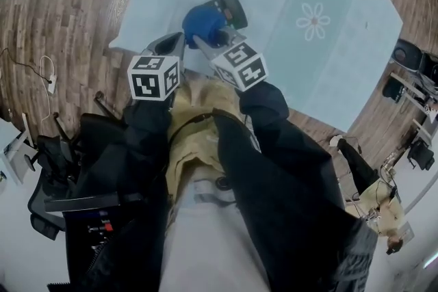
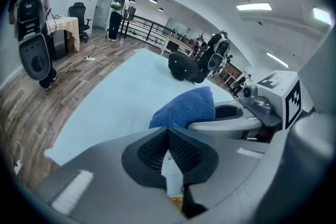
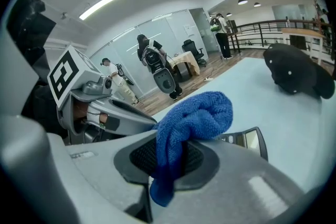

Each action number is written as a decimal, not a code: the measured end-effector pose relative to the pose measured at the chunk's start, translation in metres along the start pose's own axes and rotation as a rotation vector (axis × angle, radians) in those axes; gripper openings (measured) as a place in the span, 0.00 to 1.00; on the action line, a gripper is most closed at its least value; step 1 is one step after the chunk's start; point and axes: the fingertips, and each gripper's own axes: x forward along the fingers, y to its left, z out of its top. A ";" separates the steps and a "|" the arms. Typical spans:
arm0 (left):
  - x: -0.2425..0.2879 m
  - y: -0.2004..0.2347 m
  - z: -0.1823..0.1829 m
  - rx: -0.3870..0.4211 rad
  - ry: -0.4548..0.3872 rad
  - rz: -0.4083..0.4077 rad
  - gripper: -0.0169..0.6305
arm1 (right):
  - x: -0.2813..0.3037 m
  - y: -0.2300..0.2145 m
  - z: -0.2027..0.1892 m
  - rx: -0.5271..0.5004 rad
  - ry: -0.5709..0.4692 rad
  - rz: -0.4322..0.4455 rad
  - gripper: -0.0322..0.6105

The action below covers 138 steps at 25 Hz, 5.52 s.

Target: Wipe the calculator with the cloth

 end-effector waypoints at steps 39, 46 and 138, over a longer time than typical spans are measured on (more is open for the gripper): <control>0.002 -0.007 0.000 0.015 0.003 -0.018 0.03 | -0.110 -0.117 -0.002 0.139 -0.081 -0.351 0.14; -0.001 0.001 -0.004 -0.006 -0.002 -0.003 0.03 | -0.078 -0.057 0.026 0.064 -0.141 -0.148 0.14; -0.170 -0.243 0.260 0.496 -0.727 -0.330 0.03 | -0.370 0.035 0.227 -0.107 -1.018 -0.772 0.14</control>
